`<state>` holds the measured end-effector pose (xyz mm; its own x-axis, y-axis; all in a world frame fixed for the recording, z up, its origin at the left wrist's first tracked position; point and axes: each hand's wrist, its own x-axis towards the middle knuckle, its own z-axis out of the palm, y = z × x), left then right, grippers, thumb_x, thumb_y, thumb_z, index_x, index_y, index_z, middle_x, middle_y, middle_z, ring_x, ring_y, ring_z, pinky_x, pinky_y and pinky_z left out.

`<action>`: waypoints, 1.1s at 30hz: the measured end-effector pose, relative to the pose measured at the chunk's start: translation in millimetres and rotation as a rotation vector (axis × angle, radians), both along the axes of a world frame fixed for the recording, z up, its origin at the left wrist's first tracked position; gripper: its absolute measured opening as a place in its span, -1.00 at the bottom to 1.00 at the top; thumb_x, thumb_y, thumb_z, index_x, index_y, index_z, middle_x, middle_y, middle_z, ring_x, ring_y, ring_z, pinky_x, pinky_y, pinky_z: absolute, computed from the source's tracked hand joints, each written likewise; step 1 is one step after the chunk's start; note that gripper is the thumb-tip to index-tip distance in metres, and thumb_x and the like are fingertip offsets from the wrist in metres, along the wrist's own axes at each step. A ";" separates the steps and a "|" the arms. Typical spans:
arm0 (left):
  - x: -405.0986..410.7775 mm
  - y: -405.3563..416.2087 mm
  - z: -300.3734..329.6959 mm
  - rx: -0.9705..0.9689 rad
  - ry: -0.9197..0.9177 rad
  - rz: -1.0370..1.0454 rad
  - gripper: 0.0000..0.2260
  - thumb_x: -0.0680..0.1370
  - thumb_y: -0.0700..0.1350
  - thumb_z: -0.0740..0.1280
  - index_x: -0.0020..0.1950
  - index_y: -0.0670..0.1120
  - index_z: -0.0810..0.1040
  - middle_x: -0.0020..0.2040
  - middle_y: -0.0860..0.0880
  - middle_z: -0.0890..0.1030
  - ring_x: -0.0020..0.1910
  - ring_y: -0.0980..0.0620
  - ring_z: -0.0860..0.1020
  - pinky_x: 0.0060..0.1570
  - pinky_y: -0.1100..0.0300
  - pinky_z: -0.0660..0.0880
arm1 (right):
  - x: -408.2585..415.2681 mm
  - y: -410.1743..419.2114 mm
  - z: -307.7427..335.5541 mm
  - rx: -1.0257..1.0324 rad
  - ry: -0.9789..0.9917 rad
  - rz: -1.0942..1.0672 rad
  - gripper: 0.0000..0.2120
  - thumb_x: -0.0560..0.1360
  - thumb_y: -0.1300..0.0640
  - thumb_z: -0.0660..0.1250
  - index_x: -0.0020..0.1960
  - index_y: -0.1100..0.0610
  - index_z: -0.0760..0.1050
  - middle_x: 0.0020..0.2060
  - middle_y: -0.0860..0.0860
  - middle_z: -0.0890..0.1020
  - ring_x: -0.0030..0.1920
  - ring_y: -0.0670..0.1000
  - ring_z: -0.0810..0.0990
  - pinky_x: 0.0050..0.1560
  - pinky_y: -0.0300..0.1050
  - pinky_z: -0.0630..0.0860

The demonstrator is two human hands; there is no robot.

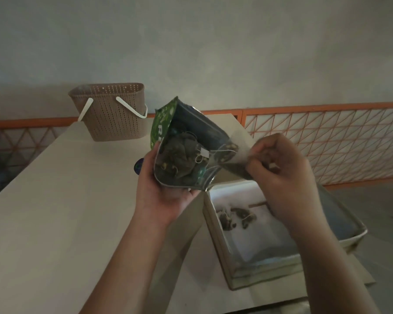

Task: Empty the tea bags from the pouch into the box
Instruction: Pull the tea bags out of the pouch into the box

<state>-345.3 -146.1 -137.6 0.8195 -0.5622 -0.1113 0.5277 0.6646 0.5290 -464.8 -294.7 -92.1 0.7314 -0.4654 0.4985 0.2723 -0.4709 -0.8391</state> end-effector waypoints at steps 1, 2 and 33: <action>0.4 0.1 0.3 -0.015 -0.002 0.003 -0.59 0.57 0.19 0.25 0.09 -0.04 0.76 0.24 -0.19 0.67 0.20 -0.22 0.62 0.07 -0.04 0.59 | -4.9 -4.4 -4.0 0.033 0.005 -0.002 -0.83 0.43 0.30 0.36 -0.18 0.05 0.48 -0.30 -0.11 0.59 -0.27 -0.20 0.55 -0.28 -0.41 0.45; 0.7 0.2 0.8 -0.027 -0.006 0.002 -0.61 0.55 0.18 0.27 0.06 -0.04 0.77 0.22 -0.18 0.68 0.17 -0.21 0.63 0.04 -0.03 0.61 | -9.5 -7.9 -8.8 0.070 0.010 0.000 -0.83 0.44 0.31 0.34 -0.20 0.06 0.47 -0.32 -0.09 0.58 -0.27 -0.15 0.56 -0.28 -0.40 0.45; -11.9 -5.6 2.5 -0.013 0.024 -0.124 -0.55 0.61 0.18 0.23 0.06 -0.13 0.75 0.23 -0.17 0.67 0.11 -0.19 0.67 0.33 -0.07 0.46 | -2.8 -10.6 -47.0 -0.278 0.461 -0.024 -0.81 0.56 0.15 0.29 -0.04 -0.15 0.57 -0.16 -0.17 0.65 -0.21 -0.22 0.58 -0.21 -0.34 0.54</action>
<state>-357.2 -151.8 -135.1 0.7407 -0.6607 -0.1220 0.6188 0.6001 0.5069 -467.7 -305.3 -139.1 0.8945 -0.3805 0.2348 -0.1084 -0.6940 -0.7118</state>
